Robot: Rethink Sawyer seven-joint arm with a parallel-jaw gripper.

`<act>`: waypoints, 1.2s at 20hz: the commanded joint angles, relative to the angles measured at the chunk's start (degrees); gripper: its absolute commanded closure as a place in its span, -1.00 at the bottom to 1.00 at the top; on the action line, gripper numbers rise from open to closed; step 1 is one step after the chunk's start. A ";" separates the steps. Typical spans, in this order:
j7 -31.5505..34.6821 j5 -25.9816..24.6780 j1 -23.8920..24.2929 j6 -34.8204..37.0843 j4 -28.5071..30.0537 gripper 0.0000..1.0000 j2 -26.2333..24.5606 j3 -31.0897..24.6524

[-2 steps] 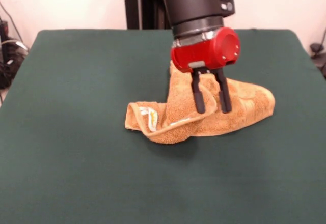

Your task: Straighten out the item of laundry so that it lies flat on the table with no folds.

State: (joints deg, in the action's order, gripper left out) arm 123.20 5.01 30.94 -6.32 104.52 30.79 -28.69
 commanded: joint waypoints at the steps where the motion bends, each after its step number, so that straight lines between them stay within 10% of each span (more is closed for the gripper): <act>1: 9.01 -1.63 -1.54 -2.38 -0.52 -1.00 -5.73 -5.55; 8: 8.36 3.00 -11.01 -7.88 -5.23 -1.00 -5.87 8.10; 24: 4.06 3.27 -15.25 -1.35 -4.22 -1.00 2.00 23.14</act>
State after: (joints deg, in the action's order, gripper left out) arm 123.20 5.12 18.33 -13.88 101.86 28.64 -13.29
